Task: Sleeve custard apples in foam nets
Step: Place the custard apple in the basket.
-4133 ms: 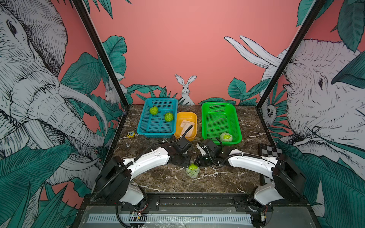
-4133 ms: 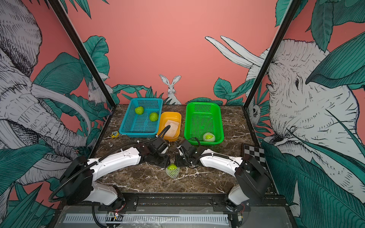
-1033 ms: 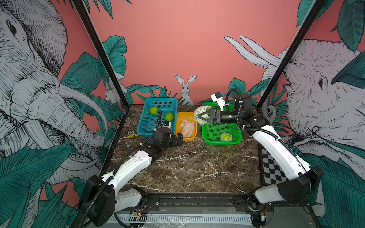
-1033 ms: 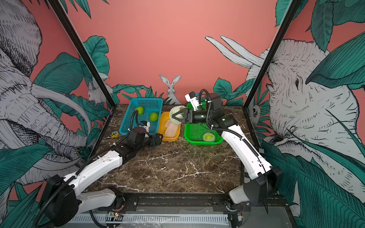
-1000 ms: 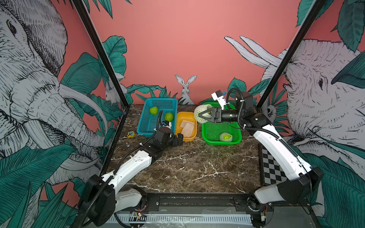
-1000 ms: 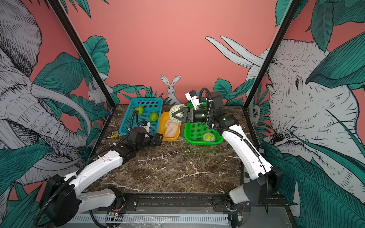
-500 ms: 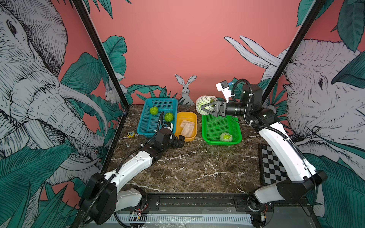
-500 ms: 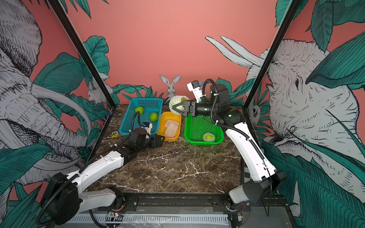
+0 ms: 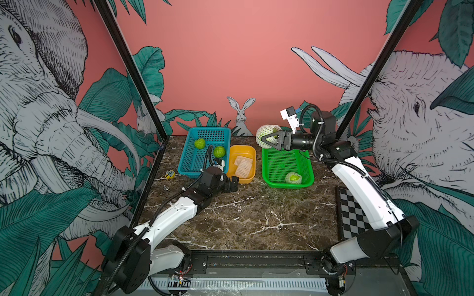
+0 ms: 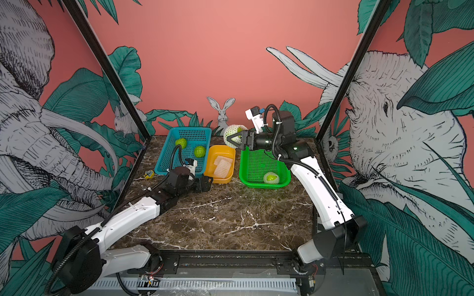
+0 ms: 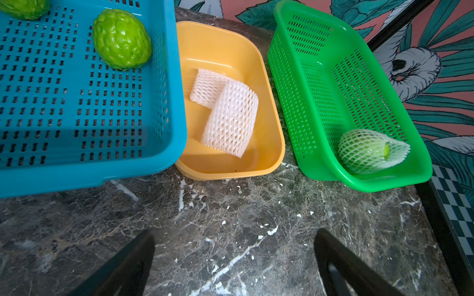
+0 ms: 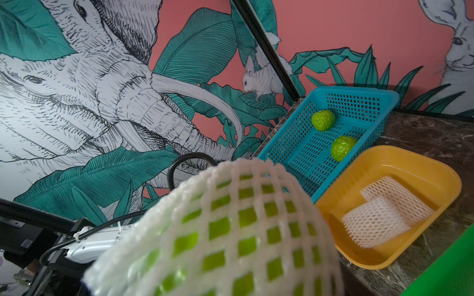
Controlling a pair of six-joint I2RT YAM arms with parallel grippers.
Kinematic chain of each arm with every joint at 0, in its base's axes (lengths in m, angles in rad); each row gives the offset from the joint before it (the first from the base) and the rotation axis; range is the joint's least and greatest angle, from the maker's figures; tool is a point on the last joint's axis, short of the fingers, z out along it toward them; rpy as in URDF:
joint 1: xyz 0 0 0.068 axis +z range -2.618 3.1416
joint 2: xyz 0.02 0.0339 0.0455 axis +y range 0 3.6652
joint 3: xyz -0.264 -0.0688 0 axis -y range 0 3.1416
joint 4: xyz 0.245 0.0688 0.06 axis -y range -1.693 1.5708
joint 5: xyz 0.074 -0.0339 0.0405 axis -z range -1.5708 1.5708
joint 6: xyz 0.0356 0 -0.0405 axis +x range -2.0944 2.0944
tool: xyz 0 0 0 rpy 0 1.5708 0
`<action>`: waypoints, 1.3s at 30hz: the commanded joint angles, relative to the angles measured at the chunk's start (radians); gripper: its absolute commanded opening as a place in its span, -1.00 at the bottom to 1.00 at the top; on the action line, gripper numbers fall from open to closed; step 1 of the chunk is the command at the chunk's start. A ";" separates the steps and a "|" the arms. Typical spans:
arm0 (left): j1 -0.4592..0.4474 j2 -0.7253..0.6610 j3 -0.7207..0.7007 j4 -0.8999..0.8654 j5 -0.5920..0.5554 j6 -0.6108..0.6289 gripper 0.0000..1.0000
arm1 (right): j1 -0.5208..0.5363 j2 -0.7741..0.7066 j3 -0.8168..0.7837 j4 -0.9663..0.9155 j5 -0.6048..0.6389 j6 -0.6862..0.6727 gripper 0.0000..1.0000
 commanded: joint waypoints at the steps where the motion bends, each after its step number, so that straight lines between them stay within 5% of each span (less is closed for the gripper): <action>1: 0.003 -0.033 0.015 -0.014 -0.031 0.012 0.98 | -0.047 0.022 -0.033 -0.006 0.093 -0.072 0.53; 8: 0.003 -0.042 -0.014 -0.010 -0.036 -0.008 0.98 | -0.067 0.125 -0.080 -0.203 0.617 -0.277 0.54; 12: 0.004 -0.042 -0.020 -0.011 -0.040 -0.011 0.98 | -0.072 0.214 -0.120 -0.182 0.790 -0.316 0.57; 22: 0.002 -0.053 -0.024 -0.033 -0.059 -0.009 0.98 | -0.137 0.427 -0.080 -0.138 0.868 -0.312 0.59; 39: 0.004 -0.089 -0.025 -0.078 -0.121 0.001 0.98 | -0.188 0.541 -0.147 -0.061 0.770 -0.256 0.62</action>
